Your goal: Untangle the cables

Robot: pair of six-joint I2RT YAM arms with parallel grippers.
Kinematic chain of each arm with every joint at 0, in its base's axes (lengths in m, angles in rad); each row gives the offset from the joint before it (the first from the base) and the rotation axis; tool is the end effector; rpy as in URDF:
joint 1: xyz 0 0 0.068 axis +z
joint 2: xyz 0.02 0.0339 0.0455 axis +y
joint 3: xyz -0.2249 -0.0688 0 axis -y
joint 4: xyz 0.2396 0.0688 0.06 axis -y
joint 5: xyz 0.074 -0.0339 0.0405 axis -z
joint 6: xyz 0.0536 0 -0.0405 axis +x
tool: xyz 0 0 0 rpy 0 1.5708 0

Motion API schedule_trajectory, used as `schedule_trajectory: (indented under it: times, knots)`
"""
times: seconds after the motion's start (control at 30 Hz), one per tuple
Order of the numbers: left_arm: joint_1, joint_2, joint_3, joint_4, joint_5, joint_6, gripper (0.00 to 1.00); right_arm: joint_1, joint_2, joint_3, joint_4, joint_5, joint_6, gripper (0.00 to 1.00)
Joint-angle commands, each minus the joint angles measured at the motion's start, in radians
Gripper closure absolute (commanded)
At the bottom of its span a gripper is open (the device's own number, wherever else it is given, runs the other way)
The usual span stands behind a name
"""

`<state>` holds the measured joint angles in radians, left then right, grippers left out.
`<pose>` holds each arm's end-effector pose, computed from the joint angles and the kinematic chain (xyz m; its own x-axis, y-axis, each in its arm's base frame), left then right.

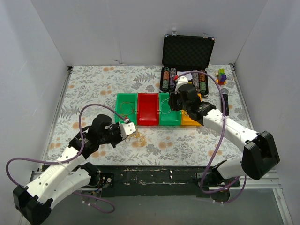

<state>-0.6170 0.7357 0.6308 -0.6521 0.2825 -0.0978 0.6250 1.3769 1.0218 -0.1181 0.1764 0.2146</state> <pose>0.1455 -0.1216 0.2128 -0.6278 0.3304 -0.7047 0.6628 0.7017 -0.2615 0.2772 0.1884 0.2494 -0.4568 -0.0711 -0.8867 -0.3603 0.9261 0.1114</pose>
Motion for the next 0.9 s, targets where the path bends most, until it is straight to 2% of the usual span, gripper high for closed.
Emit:
schedule_trajectory:
  times: [0.0, 0.13, 0.2, 0.37, 0.5, 0.53, 0.7, 0.87]
  knots:
    - [0.003, 0.025, 0.118, 0.025, 0.137, -0.029, 0.96, 0.045, -0.045, 0.004, 0.048, 0.020, 0.022, 0.60]
    - [0.002, 0.068, 0.181, 0.026, 0.282, -0.026, 0.94, 0.114, -0.062, 0.003, 0.054, 0.031, 0.028, 0.59]
    - [0.002, 0.090, 0.226, 0.022, 0.331, -0.028, 0.94, 0.145, -0.094, -0.038, 0.090, -0.001, 0.029, 0.55]
    - [0.002, 0.105, 0.317, 0.032, 0.317, -0.036, 0.96, 0.189, -0.194, -0.167, 0.219, -0.098, 0.032, 0.36]
    - [0.000, 0.100, 0.352, 0.058, 0.300, -0.036, 0.96, 0.193, -0.280, -0.264, 0.353, -0.311, 0.008, 0.18]
    - [0.002, 0.105, 0.362, 0.058, 0.297, -0.034, 0.96, 0.194, -0.283, -0.266, 0.360, -0.363, 0.002, 0.16]
    - [0.000, 0.126, 0.377, 0.058, 0.319, -0.029, 0.97, 0.202, -0.234, -0.194, 0.339, -0.566, 0.003, 0.14]
    - [0.000, 0.143, 0.397, 0.066, 0.330, -0.037, 0.97, 0.263, -0.182, -0.161, 0.383, -0.580, -0.004, 0.13]
